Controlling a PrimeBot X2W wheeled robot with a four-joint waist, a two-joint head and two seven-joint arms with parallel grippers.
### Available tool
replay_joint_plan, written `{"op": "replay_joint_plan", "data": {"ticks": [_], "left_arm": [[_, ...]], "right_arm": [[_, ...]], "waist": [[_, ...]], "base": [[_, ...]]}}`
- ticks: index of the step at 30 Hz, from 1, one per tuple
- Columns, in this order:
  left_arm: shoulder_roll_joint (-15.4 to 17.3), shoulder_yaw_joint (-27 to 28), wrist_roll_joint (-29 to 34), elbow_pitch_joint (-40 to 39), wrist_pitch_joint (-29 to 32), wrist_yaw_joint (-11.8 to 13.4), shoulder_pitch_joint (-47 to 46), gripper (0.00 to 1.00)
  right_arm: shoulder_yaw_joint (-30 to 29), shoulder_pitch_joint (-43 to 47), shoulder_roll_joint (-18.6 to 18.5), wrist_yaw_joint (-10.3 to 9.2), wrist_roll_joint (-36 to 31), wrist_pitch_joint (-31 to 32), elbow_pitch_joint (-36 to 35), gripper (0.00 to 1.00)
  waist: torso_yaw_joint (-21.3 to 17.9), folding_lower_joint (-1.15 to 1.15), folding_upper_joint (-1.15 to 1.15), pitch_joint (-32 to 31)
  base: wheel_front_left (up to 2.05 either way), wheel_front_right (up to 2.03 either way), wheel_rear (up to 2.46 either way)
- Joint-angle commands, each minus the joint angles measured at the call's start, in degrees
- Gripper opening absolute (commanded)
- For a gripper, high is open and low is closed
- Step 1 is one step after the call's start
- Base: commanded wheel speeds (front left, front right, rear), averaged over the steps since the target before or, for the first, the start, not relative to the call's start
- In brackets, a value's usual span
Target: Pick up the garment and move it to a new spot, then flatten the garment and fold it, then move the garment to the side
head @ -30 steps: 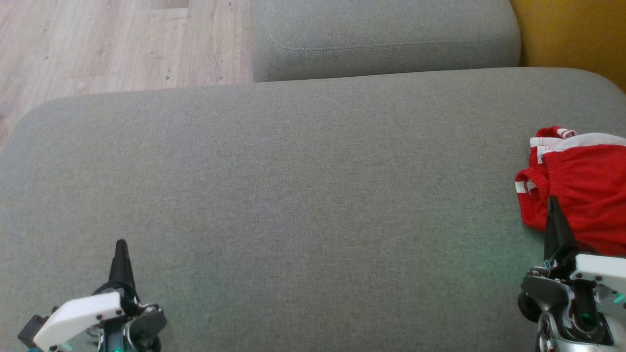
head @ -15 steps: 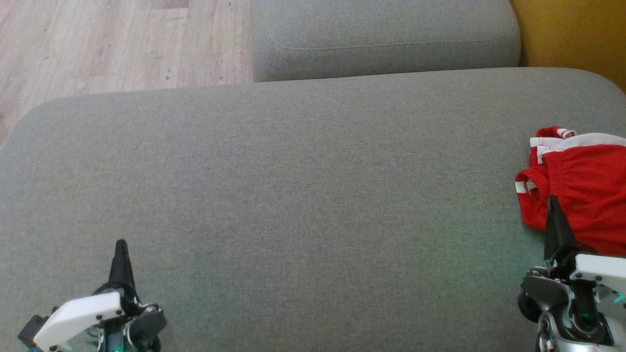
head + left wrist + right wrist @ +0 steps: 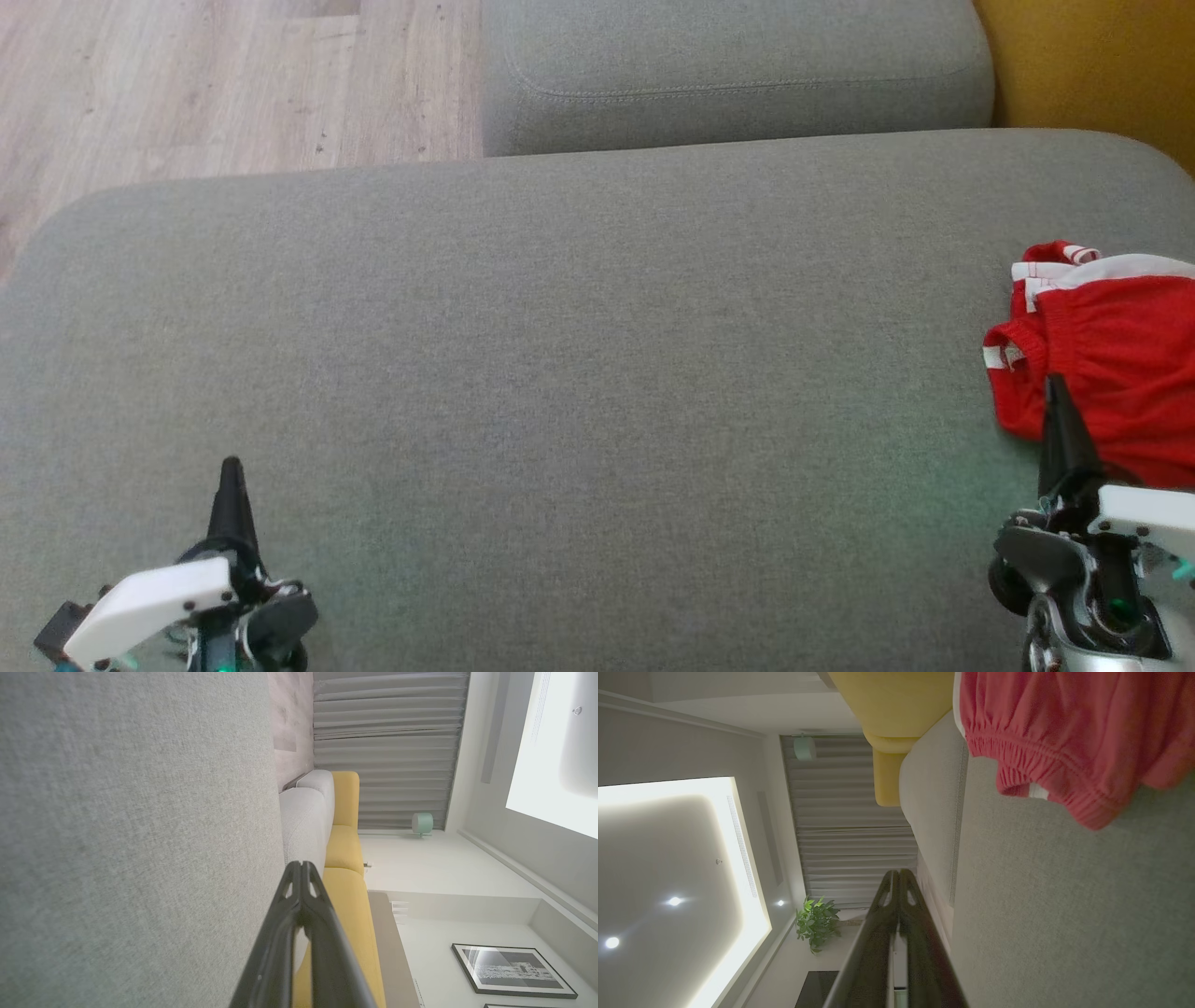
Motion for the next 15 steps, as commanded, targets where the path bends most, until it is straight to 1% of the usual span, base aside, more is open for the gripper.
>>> {"op": "replay_joint_plan", "data": {"ticks": [1,15], "left_arm": [[0.4,2.3,-0.3,-2.1,0.4,-0.4,-2.9,0.0],[0.4,2.3,-0.3,-2.1,0.4,-0.4,-2.9,0.0]], "right_arm": [[1.2,-1.0,-0.3,-0.04,0.4,0.3,-2.4,0.0],[1.2,-1.0,-0.3,-0.04,0.4,0.3,-2.4,0.0]], "waist": [[0.0,0.0,0.0,0.0],[0.0,0.0,0.0,0.0]], "base": [[0.0,0.0,0.0],[0.0,0.0,0.0]]}}
